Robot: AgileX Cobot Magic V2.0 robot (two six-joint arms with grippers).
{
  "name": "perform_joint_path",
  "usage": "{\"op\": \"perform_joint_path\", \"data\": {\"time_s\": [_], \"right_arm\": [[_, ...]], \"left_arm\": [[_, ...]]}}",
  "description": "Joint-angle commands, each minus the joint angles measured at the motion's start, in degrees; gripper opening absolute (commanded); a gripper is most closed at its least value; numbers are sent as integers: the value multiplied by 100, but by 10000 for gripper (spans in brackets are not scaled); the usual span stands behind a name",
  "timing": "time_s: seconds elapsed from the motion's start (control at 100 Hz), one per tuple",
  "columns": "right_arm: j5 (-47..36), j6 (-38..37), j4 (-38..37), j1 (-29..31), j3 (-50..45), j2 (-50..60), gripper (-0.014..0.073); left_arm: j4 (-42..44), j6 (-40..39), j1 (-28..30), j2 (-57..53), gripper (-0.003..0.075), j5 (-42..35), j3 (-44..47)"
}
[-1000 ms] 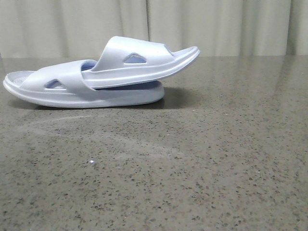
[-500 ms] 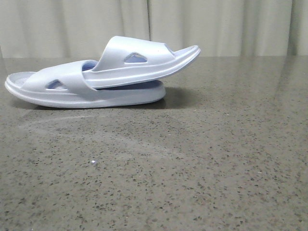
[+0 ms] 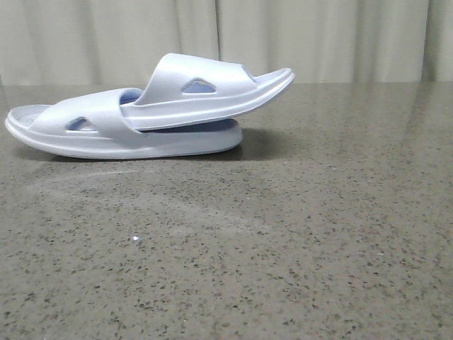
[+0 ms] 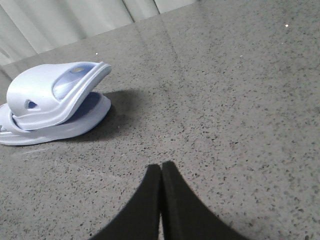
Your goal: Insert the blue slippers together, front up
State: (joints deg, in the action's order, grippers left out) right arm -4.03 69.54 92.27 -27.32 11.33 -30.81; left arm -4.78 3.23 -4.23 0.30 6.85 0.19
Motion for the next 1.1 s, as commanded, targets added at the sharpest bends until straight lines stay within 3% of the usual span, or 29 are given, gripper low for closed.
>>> {"op": "perform_joint_path", "data": {"time_s": [0.0,0.9,1.09], "right_arm": [[49,48,39,-4,147,6,-85],[49,48,39,-4,147,6,-85],[-544,37,-216,-4,147,6,-85]], "left_arm": [[21,-62,20,42,15,-191,55],[9,-62,20,42,15,-261,55],[9,-62,20,42,15,-261,55]]}}
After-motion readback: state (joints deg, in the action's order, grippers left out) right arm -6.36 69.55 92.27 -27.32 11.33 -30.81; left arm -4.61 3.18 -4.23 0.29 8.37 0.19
